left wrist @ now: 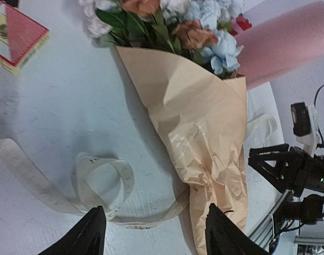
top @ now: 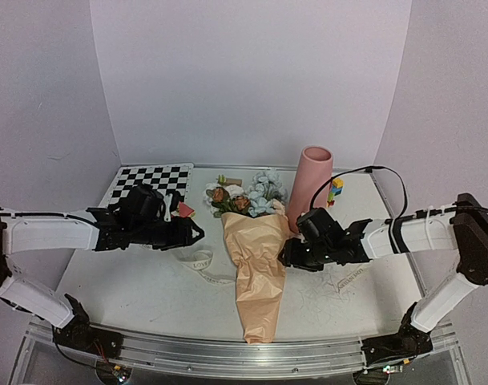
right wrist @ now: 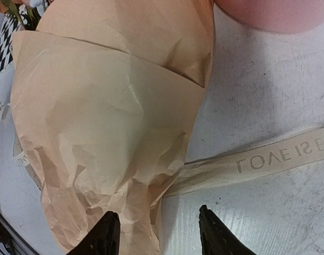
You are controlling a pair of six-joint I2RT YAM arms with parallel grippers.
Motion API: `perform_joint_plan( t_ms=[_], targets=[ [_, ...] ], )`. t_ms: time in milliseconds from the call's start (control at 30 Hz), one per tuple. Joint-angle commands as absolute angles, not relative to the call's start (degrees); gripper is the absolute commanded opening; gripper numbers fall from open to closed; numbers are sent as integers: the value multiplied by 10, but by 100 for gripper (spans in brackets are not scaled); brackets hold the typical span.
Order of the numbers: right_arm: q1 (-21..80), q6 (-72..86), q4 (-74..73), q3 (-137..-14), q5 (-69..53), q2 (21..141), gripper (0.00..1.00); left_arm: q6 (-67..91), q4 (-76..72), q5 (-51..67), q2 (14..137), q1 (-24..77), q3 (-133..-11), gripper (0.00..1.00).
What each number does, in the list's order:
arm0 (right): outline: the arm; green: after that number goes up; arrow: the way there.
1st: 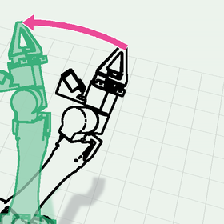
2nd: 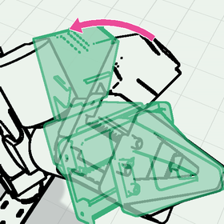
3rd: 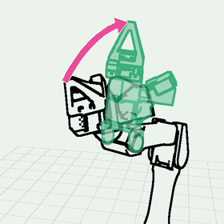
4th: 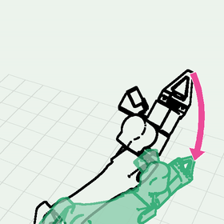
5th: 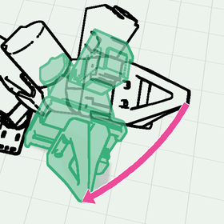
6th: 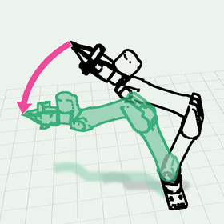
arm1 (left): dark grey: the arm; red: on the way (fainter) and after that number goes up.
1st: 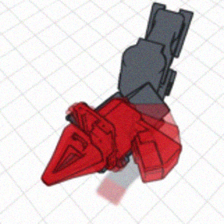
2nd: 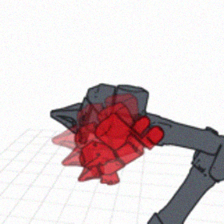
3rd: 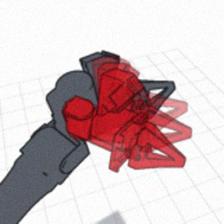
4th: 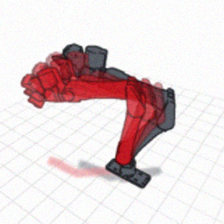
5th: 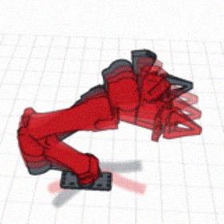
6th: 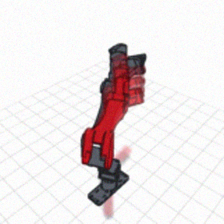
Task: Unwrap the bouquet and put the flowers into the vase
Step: Untie the ribbon from the wrapping paper, then unfold the wrapping paper at the center of the board.
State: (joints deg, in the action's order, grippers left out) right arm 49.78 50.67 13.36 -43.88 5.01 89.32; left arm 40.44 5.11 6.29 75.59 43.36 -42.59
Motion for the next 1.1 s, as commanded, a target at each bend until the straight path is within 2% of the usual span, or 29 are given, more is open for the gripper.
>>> perform_joint_plan(
  t_ms=[0,167,400,533,667,733,833,1067],
  targets=[
    [493,503,131,-445,72,904,49,404,-47,110,810,474,-454,62],
    [491,491,141,-455,60,927,44,407,-76,103,881,501,-480,48],
    [489,485,159,-461,57,937,35,410,-87,80,941,501,-512,44],
    [489,478,163,-465,57,938,29,407,-87,75,981,499,-535,34],
    [489,472,164,-464,57,934,17,419,-89,90,1025,481,-556,23],
    [489,469,165,-462,54,933,12,414,-89,92,1039,478,-568,23],
    [489,466,165,-462,51,931,0,406,-89,92,1055,476,-582,23],
    [489,453,165,-460,65,910,0,392,-89,95,1085,462,-608,21]
  ],
)
